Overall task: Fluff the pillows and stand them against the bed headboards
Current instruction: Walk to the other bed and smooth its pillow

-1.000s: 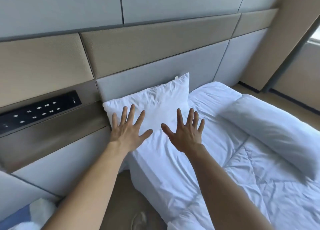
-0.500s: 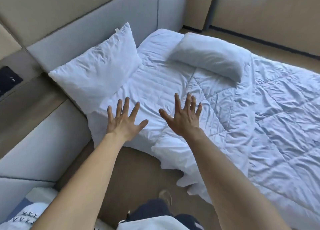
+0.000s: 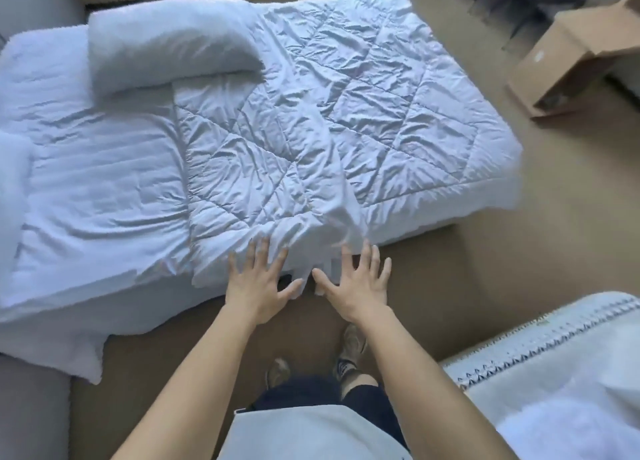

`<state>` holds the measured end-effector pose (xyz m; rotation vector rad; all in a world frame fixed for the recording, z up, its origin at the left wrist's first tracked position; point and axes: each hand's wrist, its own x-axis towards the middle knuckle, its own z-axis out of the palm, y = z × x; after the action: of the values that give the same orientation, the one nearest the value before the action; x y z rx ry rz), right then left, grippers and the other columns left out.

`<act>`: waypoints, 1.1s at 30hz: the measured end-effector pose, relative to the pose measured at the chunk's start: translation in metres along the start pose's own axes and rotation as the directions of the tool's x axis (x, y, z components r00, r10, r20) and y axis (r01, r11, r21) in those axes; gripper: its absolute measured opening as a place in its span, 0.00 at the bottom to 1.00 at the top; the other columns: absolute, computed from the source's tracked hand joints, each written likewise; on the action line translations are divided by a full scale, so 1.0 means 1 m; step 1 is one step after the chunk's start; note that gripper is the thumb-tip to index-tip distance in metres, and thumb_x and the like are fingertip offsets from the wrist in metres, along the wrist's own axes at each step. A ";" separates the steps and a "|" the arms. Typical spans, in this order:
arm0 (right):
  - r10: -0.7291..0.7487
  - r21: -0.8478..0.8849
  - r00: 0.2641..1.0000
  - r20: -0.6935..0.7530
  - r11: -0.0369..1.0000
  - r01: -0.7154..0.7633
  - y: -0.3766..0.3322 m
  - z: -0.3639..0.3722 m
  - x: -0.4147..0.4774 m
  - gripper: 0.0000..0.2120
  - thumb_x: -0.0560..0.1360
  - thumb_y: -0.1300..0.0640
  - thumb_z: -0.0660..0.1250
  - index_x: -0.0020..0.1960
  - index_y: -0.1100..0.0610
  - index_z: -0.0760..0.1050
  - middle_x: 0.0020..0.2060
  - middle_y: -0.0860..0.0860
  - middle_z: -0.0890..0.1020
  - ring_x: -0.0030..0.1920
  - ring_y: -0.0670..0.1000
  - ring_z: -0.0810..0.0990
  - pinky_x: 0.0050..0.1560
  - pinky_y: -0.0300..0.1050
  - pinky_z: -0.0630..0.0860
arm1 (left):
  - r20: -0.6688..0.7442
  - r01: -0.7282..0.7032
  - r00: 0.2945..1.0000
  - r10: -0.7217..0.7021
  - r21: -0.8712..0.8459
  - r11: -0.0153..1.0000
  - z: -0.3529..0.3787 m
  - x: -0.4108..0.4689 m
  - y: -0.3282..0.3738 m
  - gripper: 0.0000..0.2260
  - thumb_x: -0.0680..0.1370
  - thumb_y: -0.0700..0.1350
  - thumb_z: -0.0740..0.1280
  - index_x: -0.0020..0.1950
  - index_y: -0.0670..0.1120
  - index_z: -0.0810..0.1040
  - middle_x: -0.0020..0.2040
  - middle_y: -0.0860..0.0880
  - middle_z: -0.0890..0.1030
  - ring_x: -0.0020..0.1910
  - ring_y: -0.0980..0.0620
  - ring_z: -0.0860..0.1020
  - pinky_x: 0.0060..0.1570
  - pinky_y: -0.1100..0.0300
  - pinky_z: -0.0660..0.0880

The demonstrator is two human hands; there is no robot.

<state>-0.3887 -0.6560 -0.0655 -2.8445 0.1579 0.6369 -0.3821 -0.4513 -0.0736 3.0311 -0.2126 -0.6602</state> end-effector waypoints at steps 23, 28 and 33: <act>0.661 0.360 0.745 -0.096 0.720 -0.593 0.395 -0.045 0.004 0.44 0.74 0.25 0.44 0.80 0.51 0.50 0.78 0.64 0.52 0.78 0.64 0.48 0.75 0.68 0.46 | 0.179 -0.575 0.818 0.546 0.230 0.785 -0.009 0.136 0.433 0.37 0.76 0.74 0.42 0.81 0.59 0.39 0.82 0.47 0.37 0.80 0.45 0.35 0.75 0.36 0.34; 0.717 0.403 0.696 -0.042 0.649 -0.645 0.435 -0.051 0.026 0.44 0.73 0.24 0.44 0.80 0.51 0.49 0.78 0.64 0.50 0.78 0.63 0.46 0.75 0.69 0.45 | 0.217 -0.622 0.782 0.584 0.223 0.751 -0.013 0.174 0.482 0.37 0.77 0.73 0.43 0.81 0.59 0.40 0.82 0.47 0.37 0.80 0.45 0.35 0.75 0.36 0.34; 0.776 0.433 0.630 -0.004 0.569 -0.698 0.467 -0.070 0.068 0.44 0.73 0.24 0.44 0.80 0.50 0.48 0.78 0.64 0.50 0.79 0.63 0.45 0.75 0.68 0.44 | 0.245 -0.661 0.750 0.615 0.221 0.718 -0.030 0.235 0.525 0.36 0.77 0.73 0.44 0.81 0.59 0.41 0.82 0.47 0.38 0.80 0.44 0.37 0.75 0.35 0.36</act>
<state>-0.3698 -1.1297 -0.1230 -2.3236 1.4208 0.3708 -0.2244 -1.0039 -0.1115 2.8218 -1.4146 -0.8354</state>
